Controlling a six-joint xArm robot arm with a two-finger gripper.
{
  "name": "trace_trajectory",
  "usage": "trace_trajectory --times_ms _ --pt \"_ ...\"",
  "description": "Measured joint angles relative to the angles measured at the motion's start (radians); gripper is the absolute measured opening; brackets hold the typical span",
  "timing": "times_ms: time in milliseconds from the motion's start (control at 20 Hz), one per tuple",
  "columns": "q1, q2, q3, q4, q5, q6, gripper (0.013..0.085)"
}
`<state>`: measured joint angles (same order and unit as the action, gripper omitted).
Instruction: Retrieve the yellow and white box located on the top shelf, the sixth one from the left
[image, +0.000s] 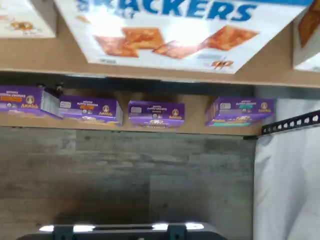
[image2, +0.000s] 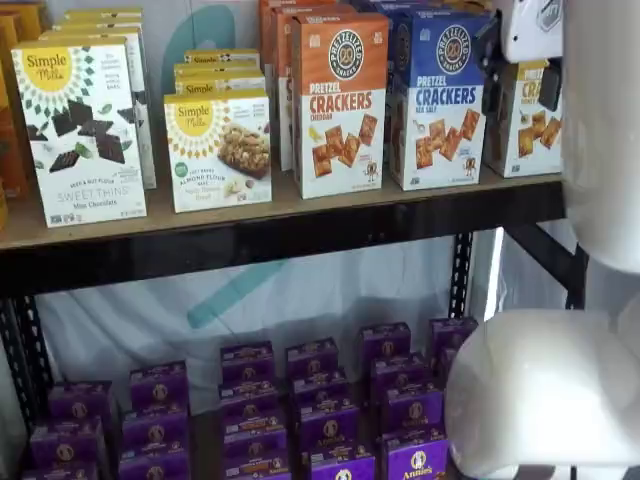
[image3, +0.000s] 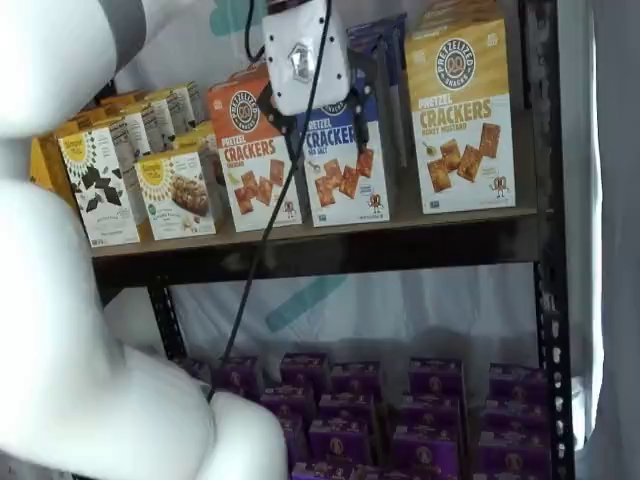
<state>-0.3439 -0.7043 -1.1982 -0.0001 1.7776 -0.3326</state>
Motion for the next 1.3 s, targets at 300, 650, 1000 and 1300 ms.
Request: trace_trajectory --times_ms 300,650,1000,1300 --pt "-0.072 0.053 -0.028 0.008 -0.058 -0.068 0.085" --pt "-0.15 0.128 -0.09 0.031 -0.118 -0.139 0.085" --pt "-0.222 0.2 -0.176 0.056 -0.124 -0.206 0.085" --pt "-0.258 0.224 -0.214 0.074 -0.114 -0.238 0.085"
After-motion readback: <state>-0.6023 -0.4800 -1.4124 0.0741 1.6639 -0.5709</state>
